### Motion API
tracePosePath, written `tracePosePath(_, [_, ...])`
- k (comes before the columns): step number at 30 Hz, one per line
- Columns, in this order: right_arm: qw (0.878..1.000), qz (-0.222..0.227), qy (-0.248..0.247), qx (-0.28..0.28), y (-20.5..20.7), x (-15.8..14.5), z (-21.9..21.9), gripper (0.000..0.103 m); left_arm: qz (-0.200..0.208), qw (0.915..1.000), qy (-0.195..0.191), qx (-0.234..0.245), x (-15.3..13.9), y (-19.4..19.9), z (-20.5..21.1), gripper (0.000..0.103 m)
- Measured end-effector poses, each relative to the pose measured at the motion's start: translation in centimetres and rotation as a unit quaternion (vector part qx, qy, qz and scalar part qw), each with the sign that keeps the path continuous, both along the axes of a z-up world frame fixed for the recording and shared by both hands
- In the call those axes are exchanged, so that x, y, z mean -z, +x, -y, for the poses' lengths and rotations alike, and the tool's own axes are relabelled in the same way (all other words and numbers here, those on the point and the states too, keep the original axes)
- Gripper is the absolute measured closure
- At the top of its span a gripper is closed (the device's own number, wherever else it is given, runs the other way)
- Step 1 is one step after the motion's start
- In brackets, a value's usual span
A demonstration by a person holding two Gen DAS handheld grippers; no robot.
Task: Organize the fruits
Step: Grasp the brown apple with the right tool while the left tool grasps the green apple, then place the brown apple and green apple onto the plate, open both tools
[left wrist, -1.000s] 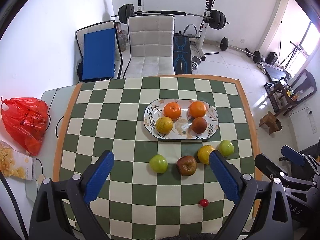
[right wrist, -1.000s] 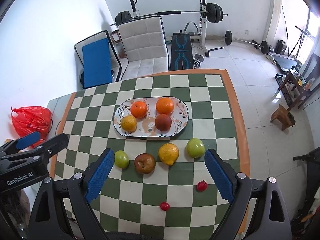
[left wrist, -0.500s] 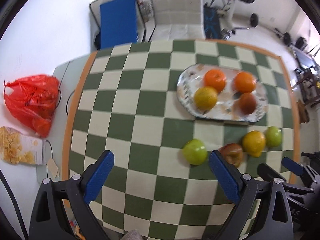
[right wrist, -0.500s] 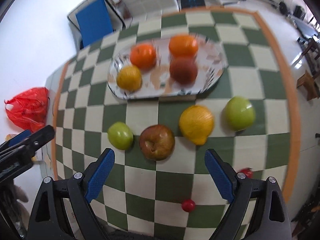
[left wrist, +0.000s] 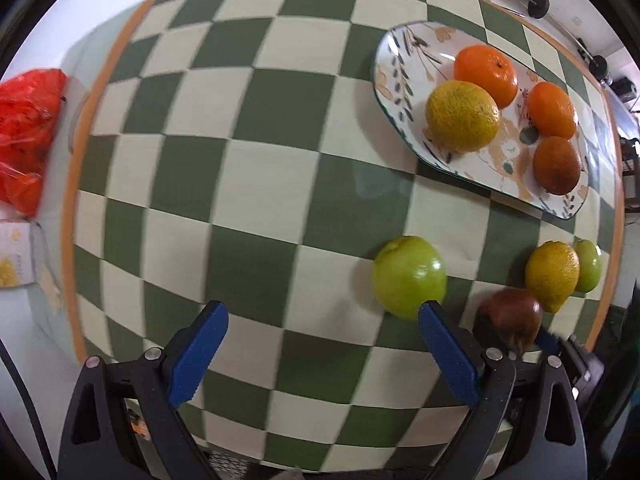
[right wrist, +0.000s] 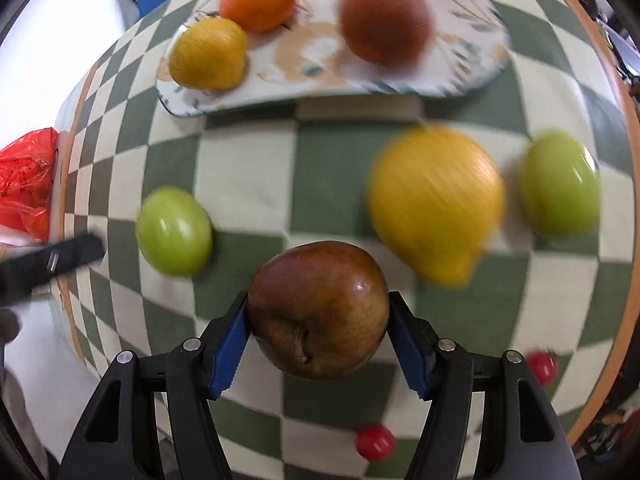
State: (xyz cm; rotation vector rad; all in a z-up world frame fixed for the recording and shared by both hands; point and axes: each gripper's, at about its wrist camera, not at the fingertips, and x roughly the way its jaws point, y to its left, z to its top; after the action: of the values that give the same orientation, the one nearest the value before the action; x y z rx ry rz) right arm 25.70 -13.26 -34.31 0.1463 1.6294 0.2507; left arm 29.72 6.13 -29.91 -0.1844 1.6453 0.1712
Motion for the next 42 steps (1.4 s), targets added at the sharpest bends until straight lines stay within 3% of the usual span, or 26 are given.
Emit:
tracePosePath(6, [0.999,-0.020,-0.002,0.032,-2.5,1.1,2.8,0.035,-0.045,0.9893,-0.115,-0.077,4.6,1.4,0.3,0.006])
tracePosePath(7, [0.999,-0.021,0.000,0.037,-2.6,1.1,3.0,0.035,-0.041,0.9879,-0.123,-0.084,5.1,1.6,0.4,0.014])
tracePosePath(10, [0.999,-0.017,-0.003,0.038,-2.8,1.2,2.8,0.035,-0.037,0.9908,-0.112,-0.067,6.0,2.1,1.1,0.049])
tracePosePath(11, [0.999,-0.016,-0.004,0.037,-2.7,1.1,2.9,0.035,-0.036,0.9916,-0.111,-0.056,6.2,2.3,1.5,0.051])
tracePosePath(14, [0.999,-0.017,-0.004,0.034,-2.5,1.2,2.5,0.034,-0.026,0.9973,-0.068,0.006,5.6,2.0,3.4,0.051])
tracePosePath(18, [0.999,-0.025,0.005,0.035,-2.0,1.0,3.2,0.034,-0.028,0.9966,-0.048,0.060,5.1,-0.6,5.1,0.051])
tracePosePath(23, [0.999,-0.025,0.003,0.027,-1.4,1.0,3.7,0.034,-0.041,0.9956,-0.045,0.071,5.9,-4.0,5.6,0.051])
tracePosePath(30, [0.999,-0.031,-0.002,0.020,-1.3,2.0,3.1,0.035,-0.024,0.9963,-0.032,0.076,5.6,-4.9,5.9,0.051])
tracePosePath(35, [0.998,-0.027,0.035,0.045,-1.7,0.2,3.7,0.035,-0.017,0.9961,-0.063,0.060,4.0,-4.7,5.8,0.051])
tracePosePath(39, [0.995,0.006,0.078,0.060,0.2,-3.9,3.8,0.035,0.015,0.9932,-0.111,0.032,-0.2,-3.2,4.4,0.051])
tracePosePath(42, [0.993,0.038,0.092,0.059,4.2,-6.5,2.8,0.035,0.050,0.9909,-0.123,0.025,-3.9,-0.1,3.3,0.051])
